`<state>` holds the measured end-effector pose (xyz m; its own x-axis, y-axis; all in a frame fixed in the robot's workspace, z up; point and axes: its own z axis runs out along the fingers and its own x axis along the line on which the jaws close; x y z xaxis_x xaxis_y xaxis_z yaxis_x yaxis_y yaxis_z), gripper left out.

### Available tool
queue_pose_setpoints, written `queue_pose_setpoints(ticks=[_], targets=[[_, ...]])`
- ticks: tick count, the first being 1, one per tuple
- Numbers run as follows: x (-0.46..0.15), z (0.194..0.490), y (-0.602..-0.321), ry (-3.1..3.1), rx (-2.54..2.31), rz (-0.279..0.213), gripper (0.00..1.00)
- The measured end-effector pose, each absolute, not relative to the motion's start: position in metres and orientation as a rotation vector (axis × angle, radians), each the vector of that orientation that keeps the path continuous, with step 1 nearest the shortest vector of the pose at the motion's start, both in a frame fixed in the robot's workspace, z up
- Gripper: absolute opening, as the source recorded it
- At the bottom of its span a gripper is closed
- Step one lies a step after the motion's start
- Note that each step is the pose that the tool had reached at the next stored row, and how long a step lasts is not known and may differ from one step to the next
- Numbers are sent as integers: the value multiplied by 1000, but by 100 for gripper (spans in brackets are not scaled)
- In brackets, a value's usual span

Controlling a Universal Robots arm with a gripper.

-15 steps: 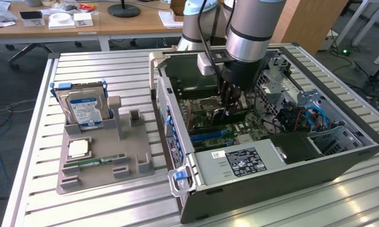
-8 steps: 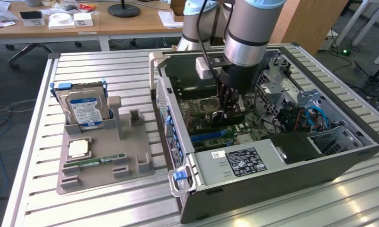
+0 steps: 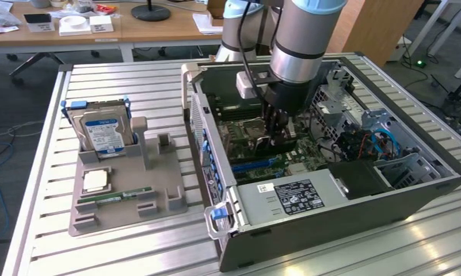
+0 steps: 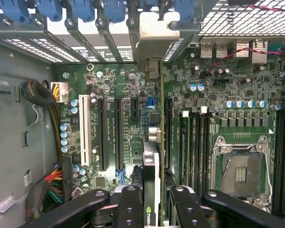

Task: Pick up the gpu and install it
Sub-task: 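Insert the gpu into the slot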

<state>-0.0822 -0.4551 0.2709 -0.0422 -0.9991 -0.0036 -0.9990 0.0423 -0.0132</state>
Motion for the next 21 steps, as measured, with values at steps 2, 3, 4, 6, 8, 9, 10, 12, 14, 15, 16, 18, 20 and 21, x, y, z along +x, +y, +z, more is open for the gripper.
queue_pose_setpoints(ticks=[2, 3, 4, 6, 8, 9, 10, 12, 14, 15, 16, 18, 20, 21], targets=[[-84, 271, -455, 2259, -2166, -11, 27], [-85, 271, -455, 2259, -2166, -11, 27], [-85, 271, -455, 2259, -2166, -11, 27], [-87, 270, -455, 2259, -2166, -11, 27], [-88, 270, -455, 2259, -2166, -11, 27], [-89, 270, -455, 2259, -2166, -11, 27], [-89, 270, -455, 2259, -2166, -11, 27], [-91, 269, -455, 2259, -2166, -11, 27], [-92, 269, -455, 2259, -2166, -11, 27], [-93, 269, -455, 2259, -2166, -11, 27], [-93, 269, -455, 2259, -2166, -11, 27], [-93, 267, -455, 2259, -2166, -11, 27], [-93, 265, -455, 2259, -2166, -11, 27], [-94, 264, -455, 2259, -2166, -11, 27]])
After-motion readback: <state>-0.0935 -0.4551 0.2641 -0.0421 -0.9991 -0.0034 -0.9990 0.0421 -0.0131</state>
